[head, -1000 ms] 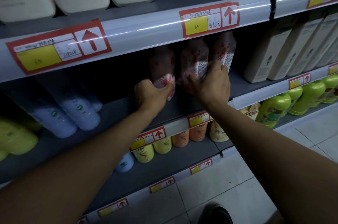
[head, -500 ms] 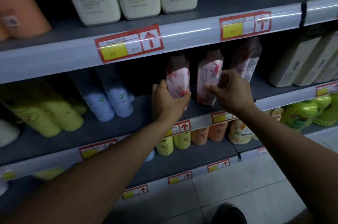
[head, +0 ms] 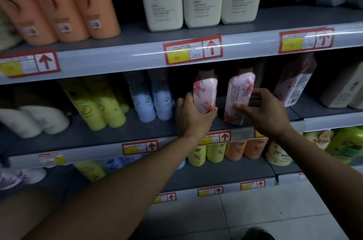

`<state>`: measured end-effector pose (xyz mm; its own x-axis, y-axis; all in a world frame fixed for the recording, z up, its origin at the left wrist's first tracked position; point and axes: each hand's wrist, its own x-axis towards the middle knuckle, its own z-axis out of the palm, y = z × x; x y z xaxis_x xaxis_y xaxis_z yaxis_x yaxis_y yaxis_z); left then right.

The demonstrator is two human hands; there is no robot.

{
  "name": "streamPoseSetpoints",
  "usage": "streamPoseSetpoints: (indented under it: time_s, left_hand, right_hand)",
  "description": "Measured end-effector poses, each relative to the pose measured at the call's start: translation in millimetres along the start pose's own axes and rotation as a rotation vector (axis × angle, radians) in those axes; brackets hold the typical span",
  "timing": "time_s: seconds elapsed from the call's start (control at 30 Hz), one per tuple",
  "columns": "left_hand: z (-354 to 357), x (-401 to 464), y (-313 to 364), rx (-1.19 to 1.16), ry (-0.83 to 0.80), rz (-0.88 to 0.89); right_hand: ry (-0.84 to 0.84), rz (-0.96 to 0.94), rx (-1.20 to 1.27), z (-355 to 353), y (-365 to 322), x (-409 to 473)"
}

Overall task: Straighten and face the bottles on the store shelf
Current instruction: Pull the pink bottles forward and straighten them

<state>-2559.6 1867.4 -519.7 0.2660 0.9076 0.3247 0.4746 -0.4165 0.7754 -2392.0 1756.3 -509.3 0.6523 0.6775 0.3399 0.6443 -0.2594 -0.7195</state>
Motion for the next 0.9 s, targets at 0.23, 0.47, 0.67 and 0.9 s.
streamPoseSetpoints:
  time_s: [0.23, 0.47, 0.67, 0.9]
  left_hand:
    - [-10, 0, -10, -0.018, 0.04, -0.023]
    - [-9, 6, -12, -0.026, 0.061, -0.051]
    - [-8, 7, -22, -0.154, -0.055, -0.037]
    - [-9, 18, -36, -0.152, -0.15, 0.028]
  right_hand:
    - [-0.047, -0.034, 0.013, 6, -6, -4]
    - [-0.085, -0.08, 0.04, 10, -14, -8]
    - [-0.083, -0.088, 0.034, 9, -14, -9]
    - [-0.081, -0.056, 0.03, 19, -14, -6]
